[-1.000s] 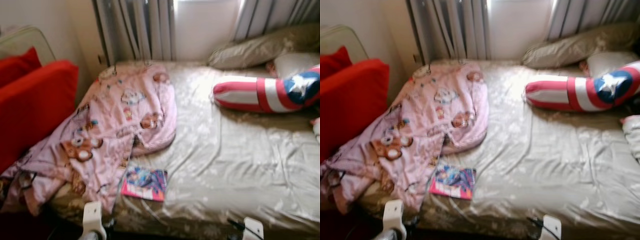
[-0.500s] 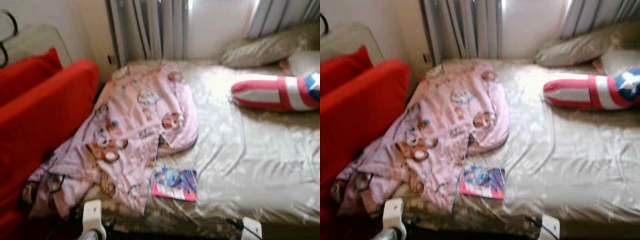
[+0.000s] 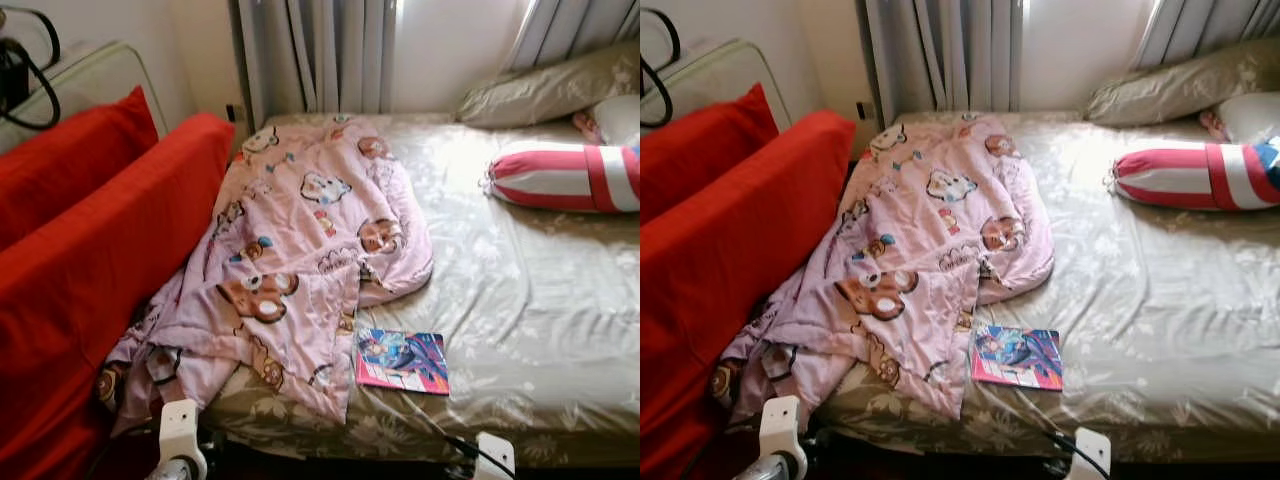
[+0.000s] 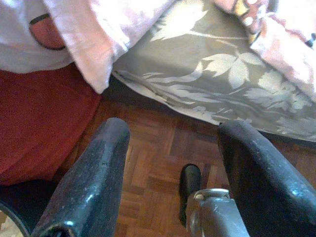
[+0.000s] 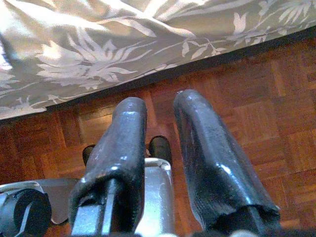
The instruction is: Clean up the room
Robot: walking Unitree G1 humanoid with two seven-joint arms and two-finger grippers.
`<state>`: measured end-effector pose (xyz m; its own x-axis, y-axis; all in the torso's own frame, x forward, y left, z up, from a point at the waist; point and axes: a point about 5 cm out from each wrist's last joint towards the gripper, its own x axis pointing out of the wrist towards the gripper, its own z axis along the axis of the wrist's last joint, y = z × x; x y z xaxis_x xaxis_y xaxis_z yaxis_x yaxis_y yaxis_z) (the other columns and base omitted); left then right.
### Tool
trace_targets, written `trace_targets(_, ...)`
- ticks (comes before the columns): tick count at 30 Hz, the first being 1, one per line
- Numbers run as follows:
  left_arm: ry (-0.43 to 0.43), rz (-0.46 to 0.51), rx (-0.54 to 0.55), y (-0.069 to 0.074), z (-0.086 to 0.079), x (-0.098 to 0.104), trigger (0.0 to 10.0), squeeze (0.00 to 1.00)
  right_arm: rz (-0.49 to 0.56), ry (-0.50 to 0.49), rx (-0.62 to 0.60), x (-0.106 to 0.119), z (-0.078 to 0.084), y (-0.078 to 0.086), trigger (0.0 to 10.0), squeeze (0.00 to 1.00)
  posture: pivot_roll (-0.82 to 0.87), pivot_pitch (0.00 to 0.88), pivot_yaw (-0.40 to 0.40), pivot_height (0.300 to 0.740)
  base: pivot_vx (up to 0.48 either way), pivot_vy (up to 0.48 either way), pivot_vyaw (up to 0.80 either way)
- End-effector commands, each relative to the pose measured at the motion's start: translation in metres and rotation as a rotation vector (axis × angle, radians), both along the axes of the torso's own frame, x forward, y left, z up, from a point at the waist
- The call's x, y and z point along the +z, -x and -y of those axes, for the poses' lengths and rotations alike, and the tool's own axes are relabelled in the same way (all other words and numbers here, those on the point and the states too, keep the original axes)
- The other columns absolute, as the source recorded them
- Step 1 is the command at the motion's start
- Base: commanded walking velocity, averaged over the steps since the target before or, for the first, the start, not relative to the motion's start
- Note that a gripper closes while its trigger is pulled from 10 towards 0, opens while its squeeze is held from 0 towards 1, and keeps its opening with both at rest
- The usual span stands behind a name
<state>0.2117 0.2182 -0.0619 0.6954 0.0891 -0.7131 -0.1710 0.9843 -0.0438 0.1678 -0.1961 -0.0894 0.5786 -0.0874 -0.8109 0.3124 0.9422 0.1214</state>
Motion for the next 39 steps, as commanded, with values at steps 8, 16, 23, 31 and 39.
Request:
trace_targets(8, 0.009, -0.015, -0.004, 0.005, -0.001, -0.002, 10.0, 0.0, 0.001, 0.001, 0.007, 0.0, -0.002, -0.001, 10.0, 0.0, 0.04, 0.0, 0.022, 0.74, 0.3, 0.0, 0.0)
trace_targets(16, 0.01, -0.027, -0.009, 0.008, -0.002, -0.004, 10.0, 0.0, 0.001, 0.0, 0.011, 0.0, -0.002, 0.0, 10.0, 0.0, 0.04, 0.0, 0.022, 0.74, 0.312, 0.0, 0.0)
trace_targets(23, 0.005, -0.031, -0.021, 0.01, -0.002, -0.005, 10.0, 0.0, 0.002, 0.001, 0.023, 0.0, -0.003, 0.001, 10.0, 0.0, 0.05, 0.0, 0.023, 0.74, 0.213, 0.0, 0.0)
trace_targets(31, 0.019, 0.023, -0.033, 0.003, -0.004, 0.0, 10.0, 0.0, 0.048, 0.02, 0.069, 0.002, -0.003, -0.003, 10.0, 0.0, 0.05, 0.0, 0.021, 0.74, 0.0, 0.0, 0.0)
trace_targets(39, 0.081, 0.343, -0.082, -0.051, -0.005, 0.046, 10.0, 0.0, 0.425, 0.037, 0.14, 0.048, -0.009, -0.069, 10.0, 0.0, 0.01, 0.0, 0.037, 0.74, 0.0, 0.0, 0.0)
